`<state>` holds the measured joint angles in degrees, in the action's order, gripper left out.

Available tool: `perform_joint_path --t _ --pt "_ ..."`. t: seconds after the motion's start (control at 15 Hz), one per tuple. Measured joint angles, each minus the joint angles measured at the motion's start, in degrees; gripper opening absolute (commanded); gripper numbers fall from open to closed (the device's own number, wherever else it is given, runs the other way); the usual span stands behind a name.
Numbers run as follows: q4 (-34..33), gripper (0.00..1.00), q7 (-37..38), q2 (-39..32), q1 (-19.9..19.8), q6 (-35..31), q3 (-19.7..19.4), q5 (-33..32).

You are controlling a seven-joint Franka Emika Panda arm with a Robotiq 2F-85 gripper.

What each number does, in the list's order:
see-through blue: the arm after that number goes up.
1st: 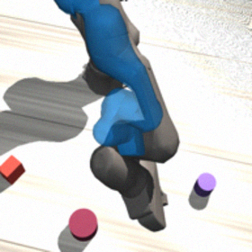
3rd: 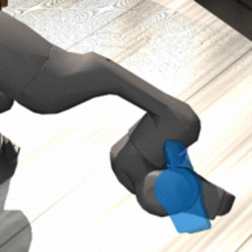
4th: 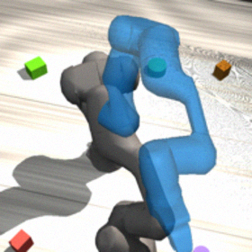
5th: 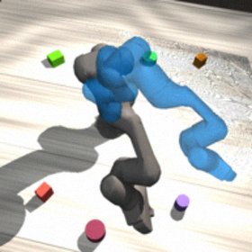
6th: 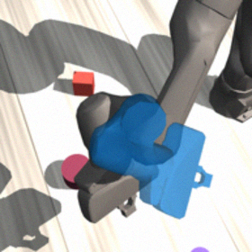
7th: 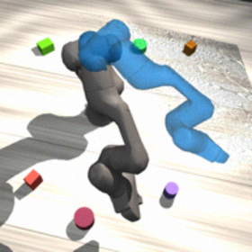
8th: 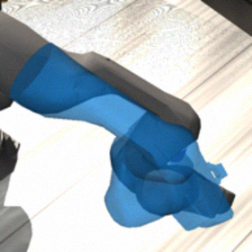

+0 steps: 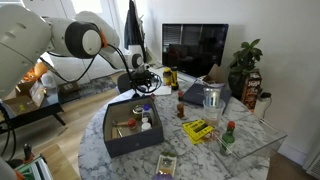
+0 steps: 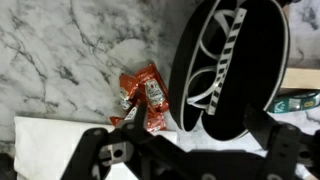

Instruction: Pick up the black glasses case and put it in the blue box

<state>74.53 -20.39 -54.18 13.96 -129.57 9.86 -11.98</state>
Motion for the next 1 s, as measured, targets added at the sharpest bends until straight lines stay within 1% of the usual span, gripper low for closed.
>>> perform_joint_path --t 0.07,0.13,0.27,0.33,0.4,0.67,0.73,1.0 --pt "-1.6 0.71 0.0 -1.0 0.0 1.0 -0.2 0.0" --pt "-2.9 0.65 0.0 -2.0 0.0 1.7 -0.4 0.0" --pt "-5.1 0.48 0.0 -3.8 0.0 2.6 -0.8 0.0" --pt "-5.9 0.41 0.0 -4.5 0.0 3.2 -0.9 0.0" --pt "-6.6 0.32 0.0 -5.2 -0.1 3.8 -1.0 0.0" --pt "-7.5 0.03 0.0 -6.1 0.0 6.9 -1.0 0.0" --pt "-7.6 0.00 0.0 -6.1 0.0 7.5 -0.9 0.1" --pt "-7.7 0.01 -0.2 -5.0 -0.6 7.6 0.6 1.7"
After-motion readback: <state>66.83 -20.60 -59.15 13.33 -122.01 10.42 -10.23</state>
